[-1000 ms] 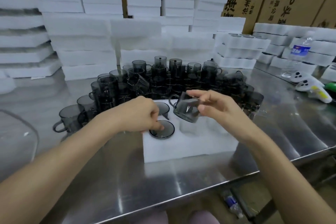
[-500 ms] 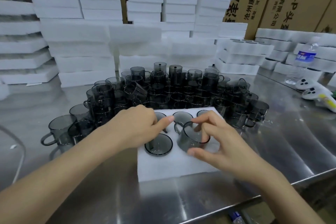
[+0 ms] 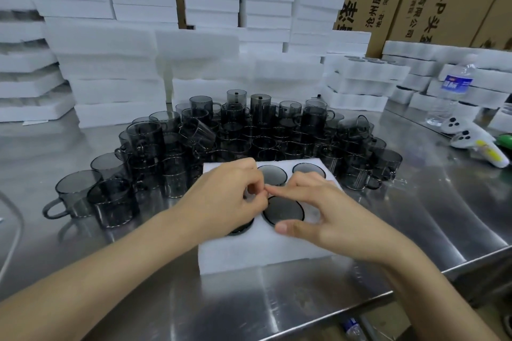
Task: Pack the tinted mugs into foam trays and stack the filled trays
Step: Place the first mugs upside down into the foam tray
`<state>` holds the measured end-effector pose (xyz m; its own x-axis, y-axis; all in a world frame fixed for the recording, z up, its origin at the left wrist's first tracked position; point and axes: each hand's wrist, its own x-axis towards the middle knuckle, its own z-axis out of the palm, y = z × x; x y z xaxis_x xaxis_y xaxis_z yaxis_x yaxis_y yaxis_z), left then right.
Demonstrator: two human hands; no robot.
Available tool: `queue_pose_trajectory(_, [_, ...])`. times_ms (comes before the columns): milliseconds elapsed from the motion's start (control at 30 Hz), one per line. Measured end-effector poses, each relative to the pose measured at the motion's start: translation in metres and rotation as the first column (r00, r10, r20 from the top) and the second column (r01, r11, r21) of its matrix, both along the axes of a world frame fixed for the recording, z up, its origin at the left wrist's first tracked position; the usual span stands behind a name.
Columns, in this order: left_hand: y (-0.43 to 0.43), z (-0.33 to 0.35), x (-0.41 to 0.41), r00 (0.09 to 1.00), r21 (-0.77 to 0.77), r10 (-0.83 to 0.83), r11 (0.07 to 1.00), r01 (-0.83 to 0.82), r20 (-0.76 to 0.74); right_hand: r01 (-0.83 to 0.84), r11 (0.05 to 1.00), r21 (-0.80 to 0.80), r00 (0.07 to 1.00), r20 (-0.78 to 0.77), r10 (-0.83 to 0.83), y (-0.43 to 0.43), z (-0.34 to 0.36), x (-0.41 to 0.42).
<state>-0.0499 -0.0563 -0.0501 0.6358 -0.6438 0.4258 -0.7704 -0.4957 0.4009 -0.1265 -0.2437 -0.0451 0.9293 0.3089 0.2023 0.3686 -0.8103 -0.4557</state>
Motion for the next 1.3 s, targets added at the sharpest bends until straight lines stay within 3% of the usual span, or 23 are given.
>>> queue_pose_trajectory(67, [0.0, 0.001, -0.001, 1.0, 0.001, 0.006, 1.0, -0.006, -0.017, -0.051, 0.999, 0.018, 0.996, -0.069, 0.052, -0.001, 0.01, 0.002])
queue_pose_trajectory(133, [-0.001, 0.001, -0.002, 1.0, 0.009, 0.016, 1.0, -0.016, -0.009, -0.029, 0.971, 0.237, 0.992, -0.116, 0.058, -0.01, 0.017, 0.004])
queue_pose_trajectory(200, [-0.001, 0.001, -0.004, 1.0, 0.016, 0.026, 1.0, -0.026, 0.008, 0.164, 0.885, 0.435, 0.978, 0.045, -0.204, -0.032, 0.011, 0.011])
queue_pose_trajectory(267, [0.0, 0.0, -0.003, 0.999, 0.012, 0.033, 0.999, -0.034, 0.014, 0.492, 0.812, 0.315, 0.767, 0.284, -0.575, -0.063, 0.0, 0.021])
queue_pose_trajectory(300, [0.0, 0.0, -0.003, 0.999, 0.012, 0.038, 0.999, -0.038, 0.016, 0.639, 0.741, 0.205, 0.667, 0.33, -0.667, -0.076, -0.007, 0.024])
queue_pose_trajectory(333, [-0.001, 0.0, -0.003, 0.999, 0.013, 0.044, 0.999, -0.044, 0.017, 0.727, 0.678, 0.112, 0.617, 0.329, -0.715, -0.088, -0.014, 0.027])
queue_pose_trajectory(400, [-0.001, 0.0, -0.002, 0.999, 0.017, 0.051, 0.999, -0.051, 0.017, 0.773, 0.634, 0.023, 0.599, 0.303, -0.741, -0.103, -0.03, 0.03])
queue_pose_trajectory(500, [-0.002, 0.0, -0.003, 0.999, 0.012, 0.048, 0.999, -0.049, 0.006, 0.746, 0.664, 0.059, 0.621, 0.299, -0.725, -0.108, -0.042, 0.03])
queue_pose_trajectory(700, [-0.002, 0.0, -0.004, 0.998, -0.001, 0.053, 0.999, -0.053, -0.017, 0.671, 0.676, 0.305, 0.595, 0.322, -0.736, -0.104, -0.036, 0.021])
queue_pose_trajectory(833, [-0.001, 0.0, -0.003, 0.998, -0.015, 0.049, 0.999, -0.05, -0.027, 0.429, 0.764, 0.482, 0.645, 0.429, -0.633, -0.087, -0.023, 0.005])
queue_pose_trajectory(967, [-0.001, -0.001, -0.003, 0.998, -0.012, 0.053, 0.999, -0.053, -0.029, 0.247, 0.675, 0.695, 0.775, 0.276, -0.568, -0.069, -0.013, -0.001])
queue_pose_trajectory(1100, [-0.001, -0.001, -0.002, 0.998, -0.017, 0.058, 0.998, -0.058, -0.033, 0.049, 0.591, 0.805, 0.935, 0.171, -0.311, -0.055, -0.004, -0.004])
queue_pose_trajectory(1200, [-0.001, -0.001, -0.002, 0.998, -0.021, 0.058, 0.998, -0.059, -0.038, -0.002, 0.557, 0.831, 0.983, 0.105, -0.152, -0.051, -0.003, -0.003])
queue_pose_trajectory(1300, [-0.001, -0.002, -0.001, 0.998, -0.026, 0.058, 0.998, -0.059, -0.039, 0.035, 0.558, 0.829, 0.992, 0.039, -0.12, -0.042, -0.002, -0.001])
